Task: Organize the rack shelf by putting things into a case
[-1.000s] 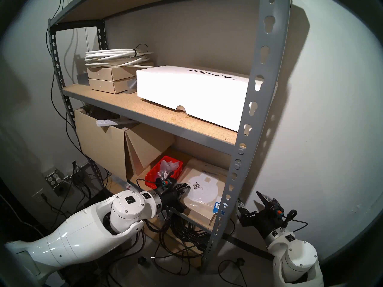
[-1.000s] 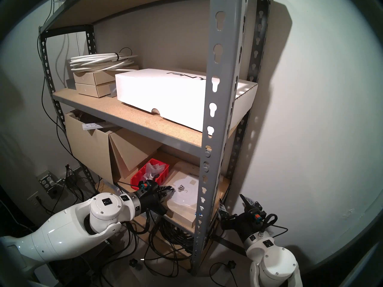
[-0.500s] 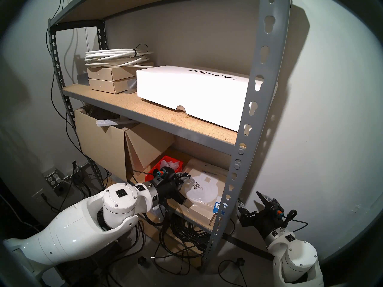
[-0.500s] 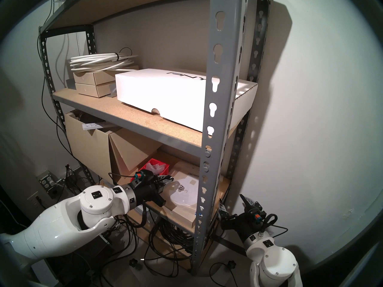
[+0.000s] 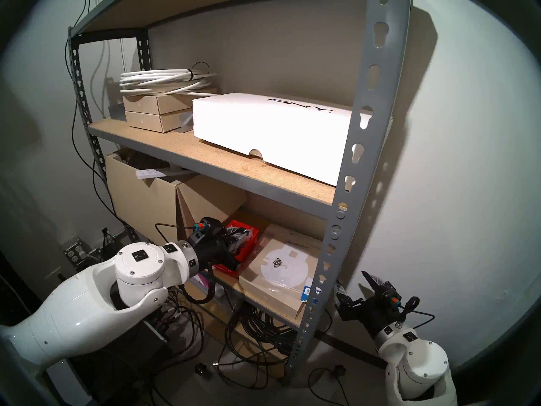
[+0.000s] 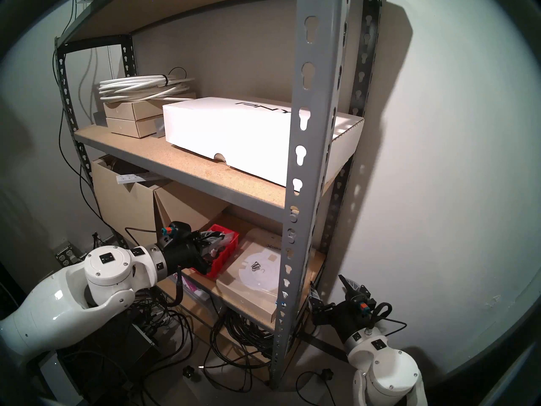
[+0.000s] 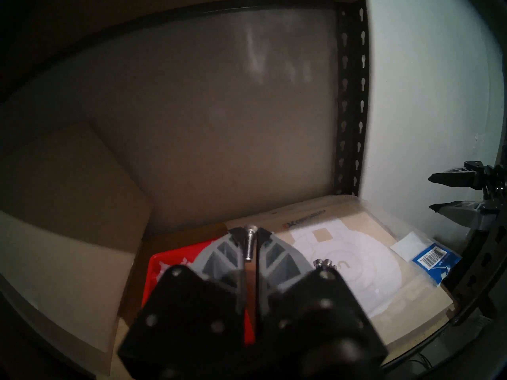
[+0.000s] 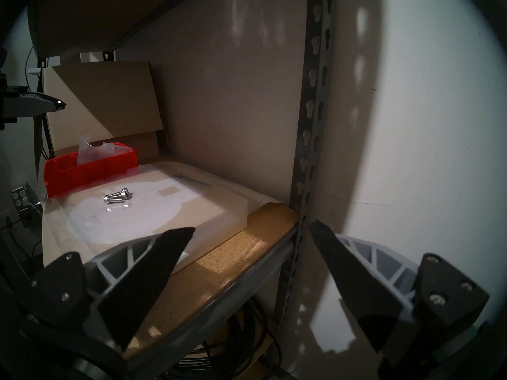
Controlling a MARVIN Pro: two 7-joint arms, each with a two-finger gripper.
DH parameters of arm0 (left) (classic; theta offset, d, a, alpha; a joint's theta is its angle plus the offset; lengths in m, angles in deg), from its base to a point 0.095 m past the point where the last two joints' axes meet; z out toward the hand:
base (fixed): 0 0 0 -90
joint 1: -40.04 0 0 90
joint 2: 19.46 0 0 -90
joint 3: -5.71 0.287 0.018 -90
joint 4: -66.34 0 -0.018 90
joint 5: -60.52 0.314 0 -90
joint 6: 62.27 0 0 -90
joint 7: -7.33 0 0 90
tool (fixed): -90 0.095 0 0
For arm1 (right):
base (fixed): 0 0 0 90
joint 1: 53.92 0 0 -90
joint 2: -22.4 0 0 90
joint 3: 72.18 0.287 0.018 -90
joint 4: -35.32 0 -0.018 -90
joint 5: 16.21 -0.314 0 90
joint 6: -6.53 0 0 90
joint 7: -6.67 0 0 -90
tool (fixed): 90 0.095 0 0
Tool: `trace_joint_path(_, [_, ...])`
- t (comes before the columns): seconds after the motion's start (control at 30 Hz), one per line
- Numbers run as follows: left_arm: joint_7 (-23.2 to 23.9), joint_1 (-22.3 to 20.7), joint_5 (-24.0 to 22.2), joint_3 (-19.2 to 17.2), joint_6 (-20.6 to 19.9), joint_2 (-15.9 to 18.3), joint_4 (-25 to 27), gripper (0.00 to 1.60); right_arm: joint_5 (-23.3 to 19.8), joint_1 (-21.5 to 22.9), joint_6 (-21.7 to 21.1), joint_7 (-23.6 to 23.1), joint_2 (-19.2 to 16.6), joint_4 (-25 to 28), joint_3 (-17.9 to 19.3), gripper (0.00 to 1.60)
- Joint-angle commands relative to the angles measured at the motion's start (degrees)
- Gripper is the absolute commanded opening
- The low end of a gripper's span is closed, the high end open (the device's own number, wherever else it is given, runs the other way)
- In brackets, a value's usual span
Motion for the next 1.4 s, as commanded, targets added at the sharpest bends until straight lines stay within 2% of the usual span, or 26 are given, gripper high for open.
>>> trace_joint_path(0.0, [-0.1, 3.8, -1.9, -3.3, 2.4, 4.2, 1.2, 0.0, 0.1, 0.2, 0.2, 0.1, -0.1, 1.2, 0.1, 1.6])
trace_joint_path(0.27, [0.0, 5.5, -1.6, -3.2, 3.6, 4.7, -0.2, 0.0, 0.1, 0.2, 0.2, 0.0, 0.0, 1.2, 0.1, 1.6])
trace_joint_path(0.73, [0.2, 3.9, -0.2, -1.3, 3.3, 2.5, -4.0, 0.0, 0.1, 0.2, 0.2, 0.0, 0.0, 1.2, 0.1, 1.6])
trace_joint_path(1.07, [0.5, 2.2, 1.8, 1.4, 2.3, -0.1, -6.7, 0.0, 0.2, 0.2, 0.2, 0.0, 0.1, 1.2, 0.1, 1.6])
trace_joint_path(1.37, [0.4, 1.1, 2.7, 2.3, 2.5, -1.0, -8.0, 0.0, 0.2, 0.2, 0.2, -0.1, 0.1, 1.2, 0.1, 1.6])
